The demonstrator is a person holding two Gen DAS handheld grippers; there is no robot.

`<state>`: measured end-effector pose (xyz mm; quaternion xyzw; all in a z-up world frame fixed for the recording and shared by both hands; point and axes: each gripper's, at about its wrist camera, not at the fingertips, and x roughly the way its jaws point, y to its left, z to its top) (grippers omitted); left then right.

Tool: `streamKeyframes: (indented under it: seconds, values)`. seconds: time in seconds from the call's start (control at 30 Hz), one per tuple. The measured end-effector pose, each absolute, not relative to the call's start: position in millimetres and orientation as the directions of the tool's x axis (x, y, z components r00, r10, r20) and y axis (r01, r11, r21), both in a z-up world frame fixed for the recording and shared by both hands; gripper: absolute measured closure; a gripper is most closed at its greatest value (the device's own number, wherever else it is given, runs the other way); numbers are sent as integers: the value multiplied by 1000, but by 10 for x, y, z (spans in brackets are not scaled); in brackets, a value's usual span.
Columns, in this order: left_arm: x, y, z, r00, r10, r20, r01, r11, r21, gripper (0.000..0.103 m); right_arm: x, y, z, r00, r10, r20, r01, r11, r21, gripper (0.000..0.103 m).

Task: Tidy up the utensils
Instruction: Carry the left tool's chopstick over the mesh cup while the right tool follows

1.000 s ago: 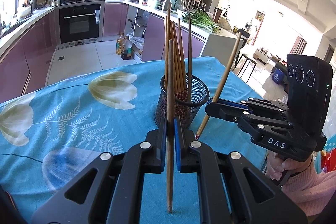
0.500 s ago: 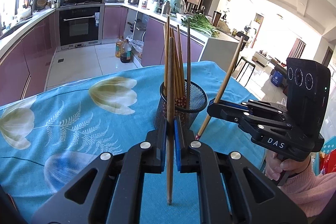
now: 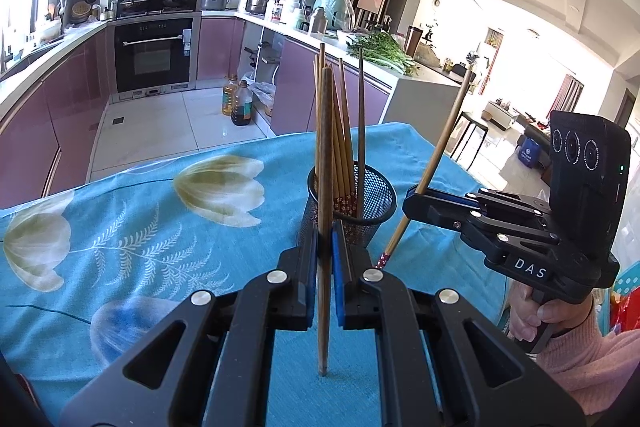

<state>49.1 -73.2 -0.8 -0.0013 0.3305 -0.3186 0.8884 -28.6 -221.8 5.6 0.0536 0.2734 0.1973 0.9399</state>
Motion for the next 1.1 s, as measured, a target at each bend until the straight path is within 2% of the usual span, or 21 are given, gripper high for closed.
streamKeyframes:
  seconds: [1.1]
  values:
    - [465,-720,141,602,-569,-560,574,796,-192,95,-239,-2188,169,788,394,-472,-348,919,187,97]
